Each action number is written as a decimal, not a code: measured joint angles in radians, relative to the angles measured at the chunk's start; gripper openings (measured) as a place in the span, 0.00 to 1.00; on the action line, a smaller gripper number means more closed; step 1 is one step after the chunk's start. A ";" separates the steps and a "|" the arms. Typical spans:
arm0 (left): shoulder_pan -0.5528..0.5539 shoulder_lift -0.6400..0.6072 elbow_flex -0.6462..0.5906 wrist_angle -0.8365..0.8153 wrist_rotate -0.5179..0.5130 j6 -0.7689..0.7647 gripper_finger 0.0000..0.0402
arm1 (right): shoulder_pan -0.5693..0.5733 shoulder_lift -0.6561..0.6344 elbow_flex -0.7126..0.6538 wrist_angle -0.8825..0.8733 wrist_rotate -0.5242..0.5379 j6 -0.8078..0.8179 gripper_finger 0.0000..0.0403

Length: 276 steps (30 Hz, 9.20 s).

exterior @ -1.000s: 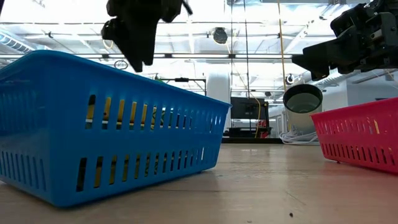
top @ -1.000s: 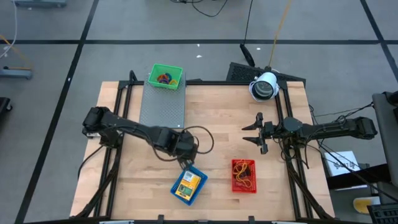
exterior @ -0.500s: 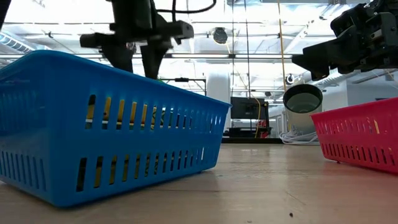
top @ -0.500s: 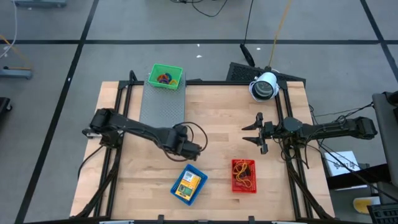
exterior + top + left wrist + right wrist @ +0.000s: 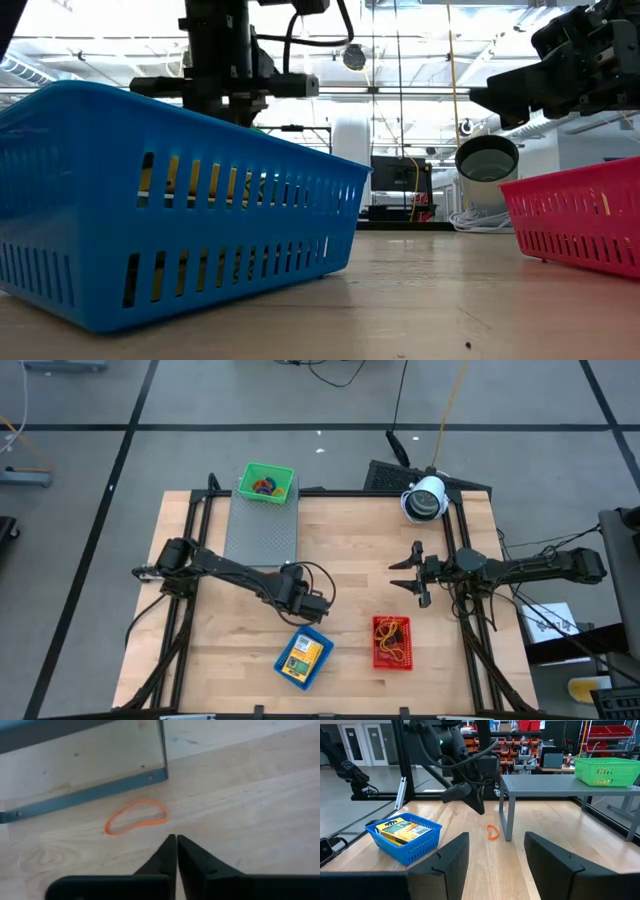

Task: Pick & Place Office Desk Supplies
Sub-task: Put the orange rubber band into the red bin

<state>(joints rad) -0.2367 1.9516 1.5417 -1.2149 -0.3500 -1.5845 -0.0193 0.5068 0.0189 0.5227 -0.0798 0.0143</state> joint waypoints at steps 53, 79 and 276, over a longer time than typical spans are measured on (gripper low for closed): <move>-0.028 -0.038 -0.366 0.361 -0.089 0.073 0.01 | 0.000 0.000 0.000 0.000 0.000 0.000 0.45; 0.015 -0.038 -0.405 0.424 -0.087 0.109 0.01 | 0.000 0.000 0.000 -0.001 0.000 0.000 0.45; 0.083 0.026 -0.078 0.250 0.299 1.605 0.46 | 0.000 0.002 0.000 0.003 0.000 0.000 0.45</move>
<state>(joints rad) -0.1535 1.9778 1.4639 -0.9645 -0.0513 0.0204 -0.0190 0.5091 0.0189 0.5255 -0.0797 0.0143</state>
